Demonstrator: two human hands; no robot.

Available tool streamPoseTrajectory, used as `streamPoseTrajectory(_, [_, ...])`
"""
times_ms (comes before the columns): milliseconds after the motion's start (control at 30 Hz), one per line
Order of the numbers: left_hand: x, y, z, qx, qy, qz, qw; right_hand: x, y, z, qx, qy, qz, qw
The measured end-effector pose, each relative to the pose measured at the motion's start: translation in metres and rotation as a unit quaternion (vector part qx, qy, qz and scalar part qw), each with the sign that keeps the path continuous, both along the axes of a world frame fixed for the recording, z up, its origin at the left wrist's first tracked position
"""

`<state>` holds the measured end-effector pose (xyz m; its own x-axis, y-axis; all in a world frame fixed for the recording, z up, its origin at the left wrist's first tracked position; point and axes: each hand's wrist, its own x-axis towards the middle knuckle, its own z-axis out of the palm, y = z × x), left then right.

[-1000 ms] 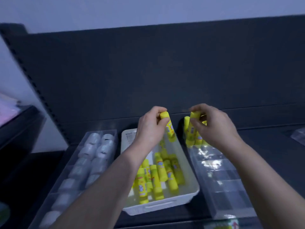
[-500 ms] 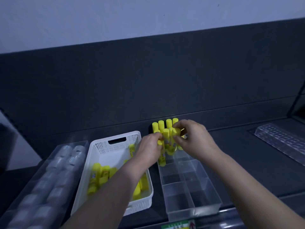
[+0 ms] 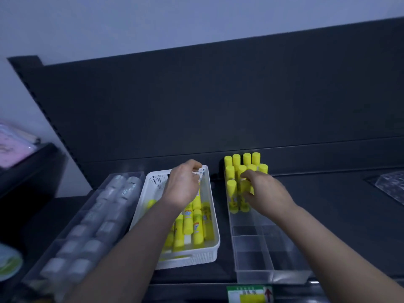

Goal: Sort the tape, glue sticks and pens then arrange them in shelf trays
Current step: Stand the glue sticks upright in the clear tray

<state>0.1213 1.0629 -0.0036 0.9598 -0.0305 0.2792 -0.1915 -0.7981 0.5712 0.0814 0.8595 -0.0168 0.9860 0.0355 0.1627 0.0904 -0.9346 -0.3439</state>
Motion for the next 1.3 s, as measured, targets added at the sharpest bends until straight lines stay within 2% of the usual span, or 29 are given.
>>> streamPoseTrajectory(133, [0.002, 0.027, -0.004, -0.007, -0.004, 0.028, 1.0, -0.015, 0.016, 0.017, -0.016, -0.129, 0.004, 0.992])
streamPoseTrajectory(233, [0.005, 0.043, -0.008, 0.019, 0.008, 0.039, 0.999, -0.025, 0.043, 0.024, 0.001, -0.171, 0.056, 0.984])
streamPoseTrajectory(367, [0.004, 0.057, -0.015, 0.057, 0.07, 0.046, 0.995, -0.026, 0.072, 0.007, -0.025, -0.089, 0.088, 0.992])
streamPoseTrajectory(500, [0.005, 0.064, -0.023, 0.079, 0.146, 0.025, 0.986, -0.025, 0.079, -0.008, -0.039, -0.026, 0.073, 0.996])
streamPoseTrajectory(700, [-0.007, 0.058, -0.027, 0.196, 0.268, -0.107, 0.937, -0.022, 0.083, -0.01, -0.035, -0.009, 0.061, 0.997])
streamPoseTrajectory(867, [-0.014, 0.043, -0.039, 0.368, 0.209, -0.13, 0.896, -0.025, 0.084, -0.011, -0.036, -0.011, 0.053, 0.998])
streamPoseTrajectory(933, [-0.012, 0.038, -0.042, 0.399, 0.178, -0.122, 0.891, -0.026, 0.084, -0.01, -0.035, -0.007, 0.052, 0.998])
streamPoseTrajectory(1033, [-0.006, 0.04, -0.041, 0.384, 0.149, -0.114, 0.904, -0.027, 0.085, -0.009, -0.038, 0.003, 0.054, 0.998])
streamPoseTrajectory(1167, [0.006, 0.053, -0.023, 0.253, 0.13, -0.083, 0.955, -0.028, 0.087, -0.007, -0.045, 0.001, 0.056, 0.997])
streamPoseTrajectory(1300, [0.008, 0.066, -0.011, 0.158, 0.049, -0.005, 0.986, -0.022, 0.099, -0.003, -0.042, 0.002, 0.064, 0.997])
